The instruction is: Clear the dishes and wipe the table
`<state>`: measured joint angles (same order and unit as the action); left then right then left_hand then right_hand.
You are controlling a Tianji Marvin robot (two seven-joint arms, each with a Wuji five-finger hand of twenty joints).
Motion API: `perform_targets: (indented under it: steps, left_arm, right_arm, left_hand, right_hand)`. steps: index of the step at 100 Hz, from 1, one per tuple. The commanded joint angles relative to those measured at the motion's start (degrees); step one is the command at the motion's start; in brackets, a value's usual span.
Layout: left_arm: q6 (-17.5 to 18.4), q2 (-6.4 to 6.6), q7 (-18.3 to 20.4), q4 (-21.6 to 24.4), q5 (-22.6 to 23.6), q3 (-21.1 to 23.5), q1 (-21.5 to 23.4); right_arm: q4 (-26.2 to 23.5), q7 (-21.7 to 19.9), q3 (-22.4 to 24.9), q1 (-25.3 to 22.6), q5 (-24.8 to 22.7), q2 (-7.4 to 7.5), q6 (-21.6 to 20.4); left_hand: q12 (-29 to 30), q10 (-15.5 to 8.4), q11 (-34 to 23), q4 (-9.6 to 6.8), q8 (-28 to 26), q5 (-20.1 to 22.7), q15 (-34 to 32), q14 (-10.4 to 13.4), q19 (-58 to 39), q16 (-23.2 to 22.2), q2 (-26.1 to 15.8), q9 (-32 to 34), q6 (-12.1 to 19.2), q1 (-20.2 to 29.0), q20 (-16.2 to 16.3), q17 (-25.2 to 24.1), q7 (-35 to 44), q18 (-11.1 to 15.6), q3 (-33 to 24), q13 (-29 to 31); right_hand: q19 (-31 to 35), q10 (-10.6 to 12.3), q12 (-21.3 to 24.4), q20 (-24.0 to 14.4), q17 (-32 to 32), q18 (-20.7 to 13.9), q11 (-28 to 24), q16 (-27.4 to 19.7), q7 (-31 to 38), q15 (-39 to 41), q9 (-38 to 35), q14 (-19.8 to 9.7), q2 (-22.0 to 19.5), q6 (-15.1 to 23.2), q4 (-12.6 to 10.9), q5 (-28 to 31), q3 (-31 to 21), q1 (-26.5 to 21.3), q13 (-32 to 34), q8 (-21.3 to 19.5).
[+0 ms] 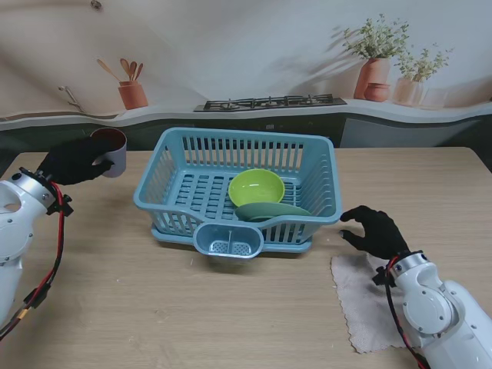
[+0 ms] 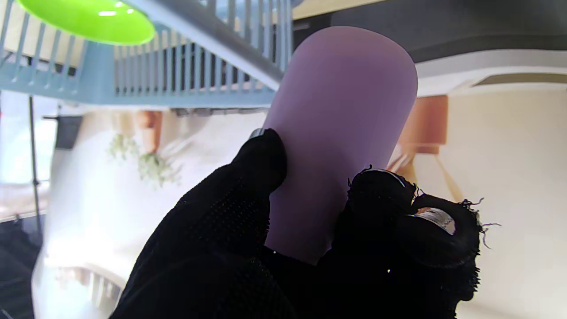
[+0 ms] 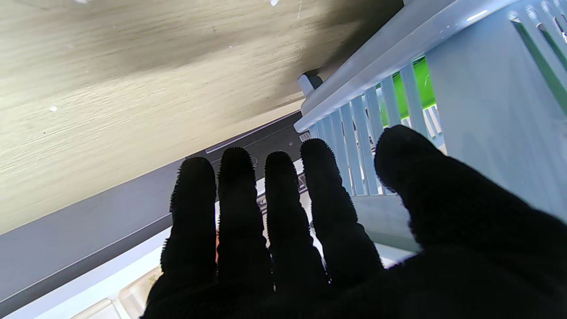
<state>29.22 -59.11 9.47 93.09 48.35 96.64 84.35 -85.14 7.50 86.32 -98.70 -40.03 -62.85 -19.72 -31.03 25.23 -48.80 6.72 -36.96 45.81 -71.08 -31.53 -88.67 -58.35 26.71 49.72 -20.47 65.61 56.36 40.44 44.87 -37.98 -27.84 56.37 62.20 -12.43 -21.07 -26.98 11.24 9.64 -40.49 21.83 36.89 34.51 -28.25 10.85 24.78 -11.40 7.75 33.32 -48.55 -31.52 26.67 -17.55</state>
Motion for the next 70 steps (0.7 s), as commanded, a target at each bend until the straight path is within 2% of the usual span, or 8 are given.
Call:
perform_targets:
  steps: [1,12,48,70]
  left_arm:
    - [-0.27,0.18,1.10,1.68,-0.58,-0.59,-1.30]
    - [-1.01,0.31,3.20,2.69,-2.33,-1.64,-2.45]
    - [-6.72,0.65,10.14,4.53,-8.46,-8.48,-8.29]
    - [-12.59,0.43,12.89,4.39,-11.87,-14.96,-13.04]
  right_arm:
    - [-0.34,-0.71,0.02,-0.34,-0.09,-0.12,-0.07]
    - [-0.32,-0.60,0.03,-0.34,-0.10,-0.14,-0.05]
    - [-0.45,-0.45,0.11,-0.49,0.01,-0.19,0.09]
    - [-0.45,-0.26,0.16,-0.56,0.01,-0.23,0.18]
  left_hand:
    - [-4.29,6.86,-9.28,-0.33,-2.58,1.03,-3.20,1.06,-3.52,-1.64,-4.62,3.69,4.36,5.65,-0.09,2.05,7.62,-0.41,-4.08,1.84]
    - [-4.29,6.74,-9.29,-0.31,-2.53,1.00,-3.21,1.06,-3.55,-1.63,-4.67,3.69,4.45,5.60,-0.15,2.04,7.67,-0.42,-4.01,1.84]
    - [-4.27,6.56,-9.24,-0.34,-2.30,0.92,-3.19,1.19,-3.61,-1.58,-4.78,3.64,4.51,5.64,-0.36,1.98,7.72,-0.33,-3.72,1.79]
    - [-4.24,6.51,-9.21,-0.38,-2.18,0.89,-3.12,1.30,-3.64,-1.55,-4.77,3.66,4.60,5.69,-0.50,1.89,7.75,-0.13,-3.56,1.71]
  right_hand:
    - [0.04,0.69,0.65,-0.94,-0.86,-0.33,0.64,-0.43,-0.30,-1.06,-0.90,-1.19,0.36,0.23,-0.82,0.43,0.01,0.19,-0.78,-0.56]
    - [0.06,0.67,0.66,-0.94,-0.79,-0.37,0.65,-0.44,-0.30,-1.08,-0.90,-1.14,0.35,0.19,-0.81,0.45,0.03,0.24,-0.77,-0.57]
    - [0.06,0.67,0.65,-0.96,-0.78,-0.28,0.64,-0.44,-0.30,-1.07,-0.94,-1.19,0.32,0.21,-0.81,0.50,0.07,0.22,-0.72,-0.60]
    - [0.03,0.63,0.66,-0.95,-0.83,-0.30,0.66,-0.44,-0.30,-1.08,-0.94,-1.12,0.34,0.21,-0.81,0.53,0.08,0.19,-0.75,-0.62]
